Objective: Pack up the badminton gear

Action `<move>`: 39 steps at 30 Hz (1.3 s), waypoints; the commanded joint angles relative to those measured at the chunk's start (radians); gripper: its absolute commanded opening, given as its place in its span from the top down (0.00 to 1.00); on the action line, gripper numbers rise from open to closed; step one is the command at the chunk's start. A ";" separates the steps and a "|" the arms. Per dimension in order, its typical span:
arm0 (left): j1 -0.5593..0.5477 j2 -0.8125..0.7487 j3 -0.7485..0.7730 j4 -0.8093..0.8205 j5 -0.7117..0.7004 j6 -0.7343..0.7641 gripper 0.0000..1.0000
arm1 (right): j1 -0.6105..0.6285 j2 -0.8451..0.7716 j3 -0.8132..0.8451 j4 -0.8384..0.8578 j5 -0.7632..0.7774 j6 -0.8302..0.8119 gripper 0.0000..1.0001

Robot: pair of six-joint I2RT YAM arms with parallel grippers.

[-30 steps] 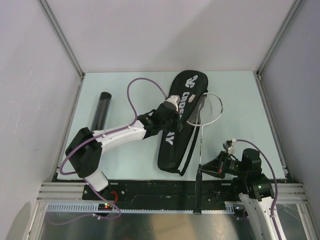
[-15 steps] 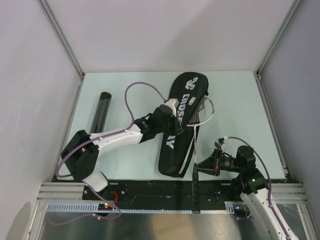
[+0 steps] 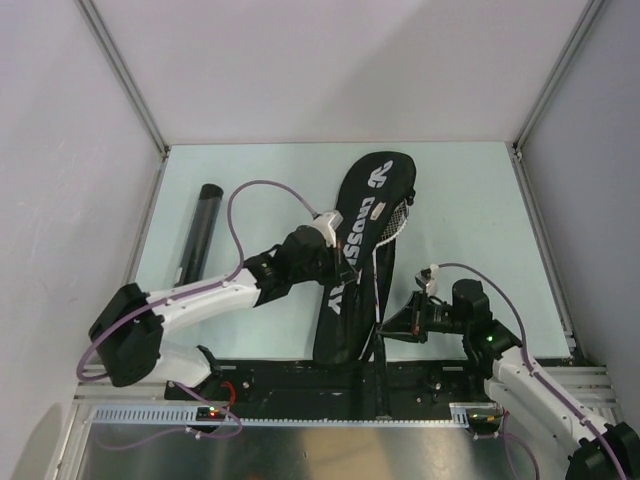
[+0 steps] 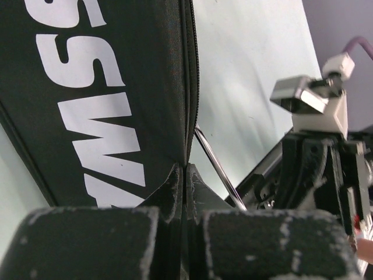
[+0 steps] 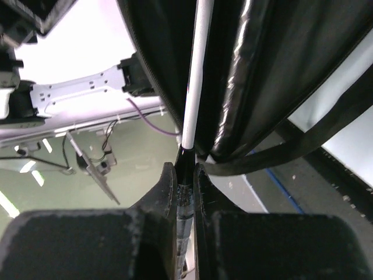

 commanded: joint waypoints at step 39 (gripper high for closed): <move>-0.034 -0.295 -0.351 0.321 0.020 -0.375 1.00 | 0.348 0.758 0.409 0.340 0.950 -0.270 0.72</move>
